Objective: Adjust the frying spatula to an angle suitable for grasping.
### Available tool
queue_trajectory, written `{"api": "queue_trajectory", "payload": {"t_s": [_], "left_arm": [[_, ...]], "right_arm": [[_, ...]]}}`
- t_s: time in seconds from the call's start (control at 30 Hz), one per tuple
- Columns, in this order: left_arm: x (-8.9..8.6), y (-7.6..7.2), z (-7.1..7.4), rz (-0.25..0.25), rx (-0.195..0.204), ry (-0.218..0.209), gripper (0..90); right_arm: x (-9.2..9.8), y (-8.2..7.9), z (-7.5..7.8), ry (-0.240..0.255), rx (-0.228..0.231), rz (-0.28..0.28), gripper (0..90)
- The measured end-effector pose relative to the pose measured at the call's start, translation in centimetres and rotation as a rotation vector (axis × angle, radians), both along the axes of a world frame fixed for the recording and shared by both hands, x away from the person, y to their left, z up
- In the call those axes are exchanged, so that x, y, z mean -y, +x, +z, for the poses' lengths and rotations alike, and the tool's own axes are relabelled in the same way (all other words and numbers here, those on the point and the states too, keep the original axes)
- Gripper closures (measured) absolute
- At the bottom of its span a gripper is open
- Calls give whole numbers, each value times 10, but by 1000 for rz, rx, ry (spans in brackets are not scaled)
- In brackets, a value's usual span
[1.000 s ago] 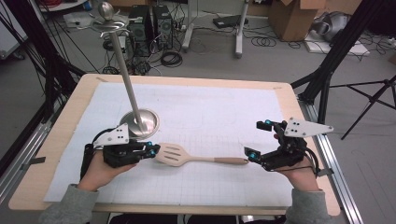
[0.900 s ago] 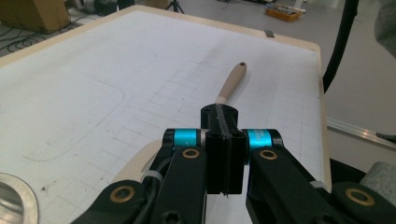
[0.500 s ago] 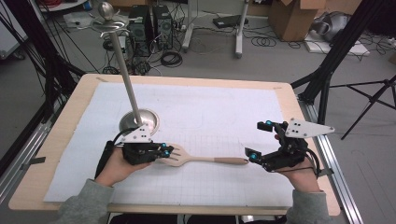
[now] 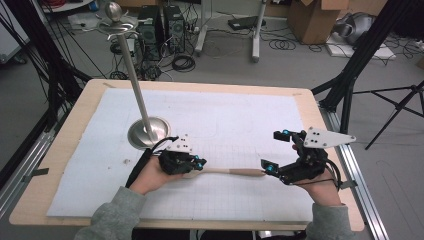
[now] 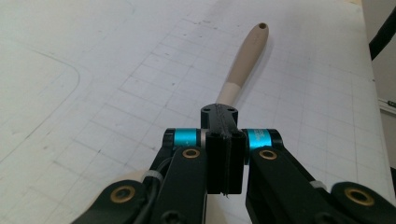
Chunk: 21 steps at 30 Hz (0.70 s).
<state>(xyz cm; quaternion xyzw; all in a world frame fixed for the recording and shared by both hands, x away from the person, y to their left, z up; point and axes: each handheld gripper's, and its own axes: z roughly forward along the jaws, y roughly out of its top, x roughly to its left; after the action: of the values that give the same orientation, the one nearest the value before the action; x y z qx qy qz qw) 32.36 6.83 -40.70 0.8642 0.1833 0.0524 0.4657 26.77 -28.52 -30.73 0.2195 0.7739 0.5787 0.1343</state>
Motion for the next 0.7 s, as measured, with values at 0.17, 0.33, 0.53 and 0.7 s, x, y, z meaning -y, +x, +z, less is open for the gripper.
{"api": "queue_trajectory", "payload": {"t_s": [0.17,0.33,0.53,0.7], "left_arm": [[11,4,-5,9,-19,43,898],[19,7,-11,26,-37,79,898],[29,9,-15,53,-30,146,898],[42,11,-15,74,-14,194,898]], "right_arm": [[1,0,-1,1,-5,0,25],[1,0,0,3,-2,0,25],[0,-1,1,7,-2,8,25],[-1,-1,1,4,0,10,25]]}}
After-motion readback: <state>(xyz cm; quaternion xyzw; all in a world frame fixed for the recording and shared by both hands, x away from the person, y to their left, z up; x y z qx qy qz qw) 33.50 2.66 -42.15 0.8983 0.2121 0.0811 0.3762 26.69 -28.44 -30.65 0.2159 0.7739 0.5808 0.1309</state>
